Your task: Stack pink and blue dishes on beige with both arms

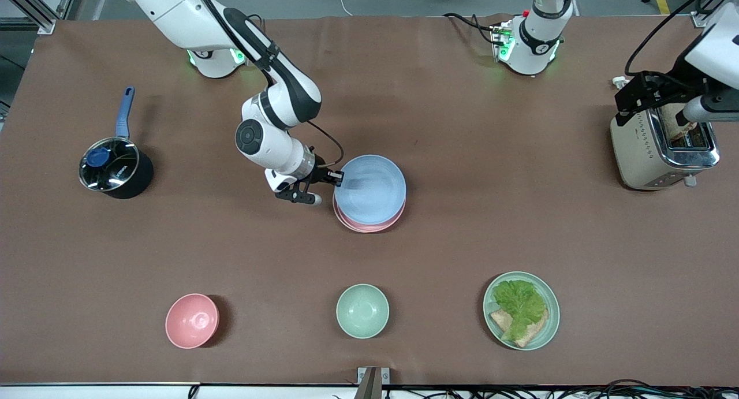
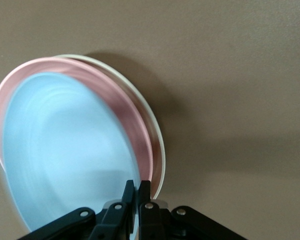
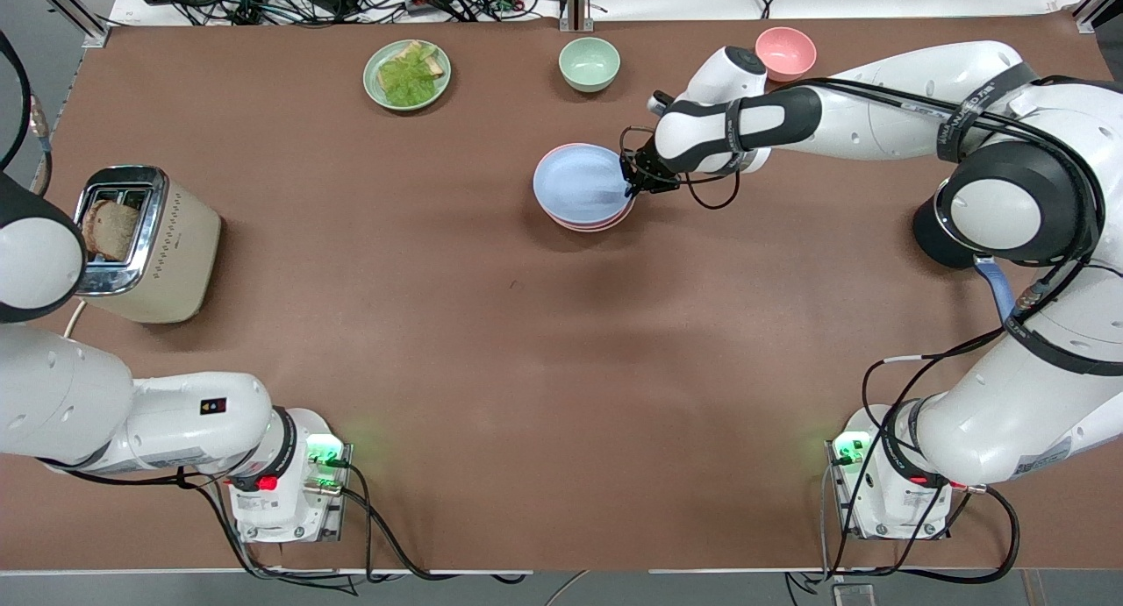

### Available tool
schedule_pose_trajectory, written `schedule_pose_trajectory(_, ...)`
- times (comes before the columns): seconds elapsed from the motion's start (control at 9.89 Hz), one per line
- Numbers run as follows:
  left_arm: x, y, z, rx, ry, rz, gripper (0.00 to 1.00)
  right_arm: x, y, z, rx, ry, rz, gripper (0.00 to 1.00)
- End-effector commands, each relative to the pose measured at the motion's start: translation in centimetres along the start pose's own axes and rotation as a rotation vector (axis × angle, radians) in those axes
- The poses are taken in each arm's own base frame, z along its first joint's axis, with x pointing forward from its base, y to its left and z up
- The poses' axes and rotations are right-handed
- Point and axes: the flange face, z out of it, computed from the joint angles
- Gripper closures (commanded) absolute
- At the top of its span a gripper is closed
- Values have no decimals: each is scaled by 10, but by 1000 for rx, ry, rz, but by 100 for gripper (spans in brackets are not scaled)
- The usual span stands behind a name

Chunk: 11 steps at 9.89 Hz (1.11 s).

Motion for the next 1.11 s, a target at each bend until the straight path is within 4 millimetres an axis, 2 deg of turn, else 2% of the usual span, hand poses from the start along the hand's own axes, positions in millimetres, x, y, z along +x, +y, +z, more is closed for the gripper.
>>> schedule_pose_trajectory(0.0, -16, -1, 20, -6, -64, 25, 0, 1, 7, 6, -8, 9, 1, 76)
schedule_pose_trajectory(0.1, -23, -4, 23, -3, -74, 22, 0, 2, 8, 2, -9, 7, 0, 38)
schedule_pose_trajectory(0.2, -31, -4, 24, 0, -72, 21, 0, 5, 4, -14, -1, 18, 1, 5)
schedule_pose_trajectory(0.3, -30, -5, 24, -1, -71, 20, 0, 12, 2, -47, 3, 29, -1, 0)
schedule_pose_trajectory(0.51, -30, -5, 25, -1, -71, 20, 0, 34, 17, -127, -94, 42, -56, 0)
schedule_pose_trajectory(0.61, -29, -5, 25, -1, -69, 18, 0, 37, 27, -170, -173, 53, -76, 0)
schedule_pose_trajectory(0.71, -29, -5, 25, -1, -69, 18, 0, 44, 50, -215, -278, 90, -87, 0)
schedule_pose_trajectory(0.91, -30, -5, 26, 0, -72, 20, 0, 82, 89, -315, -354, 165, -25, 0)
schedule_pose_trajectory(1.01, -29, -6, 26, -2, -72, 17, 0, 99, 101, -377, -355, 188, -23, 0)
